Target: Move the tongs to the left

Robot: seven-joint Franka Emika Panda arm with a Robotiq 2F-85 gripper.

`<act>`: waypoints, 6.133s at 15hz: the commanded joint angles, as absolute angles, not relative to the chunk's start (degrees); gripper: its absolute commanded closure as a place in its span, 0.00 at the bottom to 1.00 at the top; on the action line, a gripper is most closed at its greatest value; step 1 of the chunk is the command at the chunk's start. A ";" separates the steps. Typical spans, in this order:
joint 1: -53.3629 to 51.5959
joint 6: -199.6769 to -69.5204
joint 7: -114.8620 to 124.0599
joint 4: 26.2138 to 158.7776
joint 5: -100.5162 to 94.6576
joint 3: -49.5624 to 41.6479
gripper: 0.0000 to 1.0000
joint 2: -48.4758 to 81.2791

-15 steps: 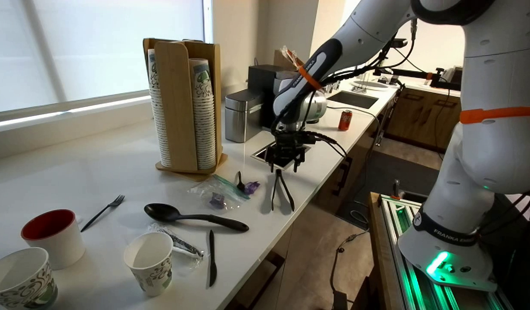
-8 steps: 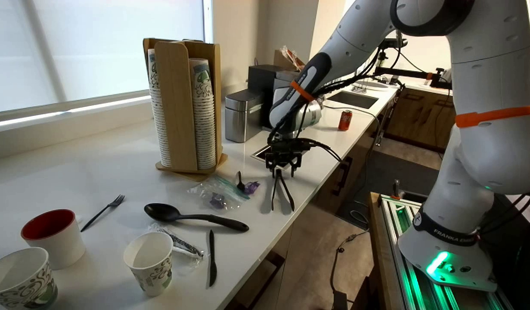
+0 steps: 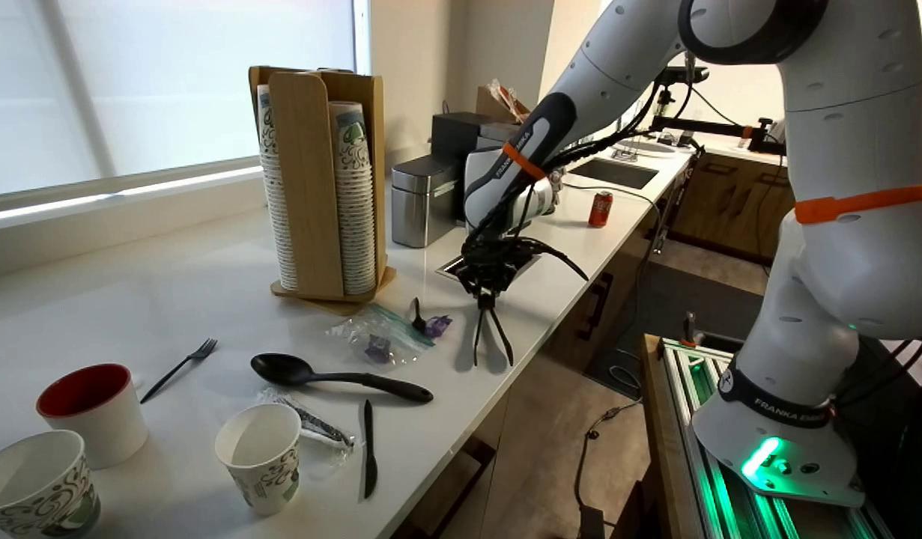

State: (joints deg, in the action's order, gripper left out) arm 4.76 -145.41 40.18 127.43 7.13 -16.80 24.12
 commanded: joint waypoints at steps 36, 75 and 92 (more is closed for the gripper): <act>-6.30 -129.04 67.14 98.22 9.68 -3.71 0.71 24.69; -8.41 -129.09 95.18 68.04 3.42 -8.75 0.93 48.85; -7.24 -126.38 100.07 54.69 2.27 -8.39 0.93 59.94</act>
State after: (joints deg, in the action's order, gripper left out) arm -7.53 -127.80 98.62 56.48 3.28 -8.81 57.84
